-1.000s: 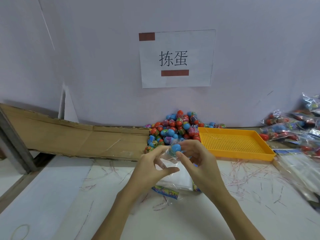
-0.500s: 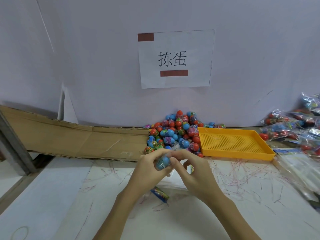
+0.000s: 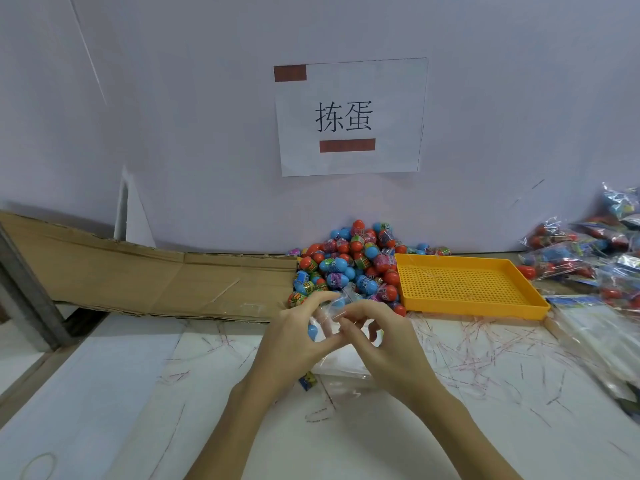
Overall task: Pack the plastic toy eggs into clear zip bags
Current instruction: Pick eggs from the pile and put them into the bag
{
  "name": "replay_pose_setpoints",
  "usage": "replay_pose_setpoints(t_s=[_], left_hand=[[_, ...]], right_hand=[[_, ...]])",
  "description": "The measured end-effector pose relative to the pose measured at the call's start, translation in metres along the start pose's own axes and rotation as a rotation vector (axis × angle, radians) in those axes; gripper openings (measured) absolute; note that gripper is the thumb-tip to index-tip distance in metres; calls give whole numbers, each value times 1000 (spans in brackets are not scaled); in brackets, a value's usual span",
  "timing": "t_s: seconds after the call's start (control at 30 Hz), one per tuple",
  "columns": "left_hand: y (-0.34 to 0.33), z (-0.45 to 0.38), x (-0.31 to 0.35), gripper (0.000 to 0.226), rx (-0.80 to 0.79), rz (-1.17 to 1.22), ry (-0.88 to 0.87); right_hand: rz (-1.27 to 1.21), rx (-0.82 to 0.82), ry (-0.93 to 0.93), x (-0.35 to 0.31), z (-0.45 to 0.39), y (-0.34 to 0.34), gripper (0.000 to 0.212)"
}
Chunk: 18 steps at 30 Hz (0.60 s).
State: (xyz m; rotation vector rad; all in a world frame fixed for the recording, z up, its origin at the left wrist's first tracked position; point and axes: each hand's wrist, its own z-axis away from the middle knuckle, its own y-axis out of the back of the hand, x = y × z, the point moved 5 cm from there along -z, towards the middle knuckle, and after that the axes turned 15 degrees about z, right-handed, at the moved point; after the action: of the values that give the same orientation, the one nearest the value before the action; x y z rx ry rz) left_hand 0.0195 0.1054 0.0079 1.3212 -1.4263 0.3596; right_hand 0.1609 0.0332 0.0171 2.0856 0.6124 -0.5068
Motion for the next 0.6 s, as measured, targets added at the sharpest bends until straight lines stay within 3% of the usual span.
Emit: replay_pose_setpoints(t_s=[0.23,0.4,0.6], left_hand=[[4,-1,-5,87,-125,286,102],[4,-1,-2,77,-129,273,120],[9,-1,-8,63,-63,322,138]], right_hand=[[11,103,43,-2,-1,11,29],[24,82,61,-4,-2,16,43],[4,147,24,0,-3,20,23]])
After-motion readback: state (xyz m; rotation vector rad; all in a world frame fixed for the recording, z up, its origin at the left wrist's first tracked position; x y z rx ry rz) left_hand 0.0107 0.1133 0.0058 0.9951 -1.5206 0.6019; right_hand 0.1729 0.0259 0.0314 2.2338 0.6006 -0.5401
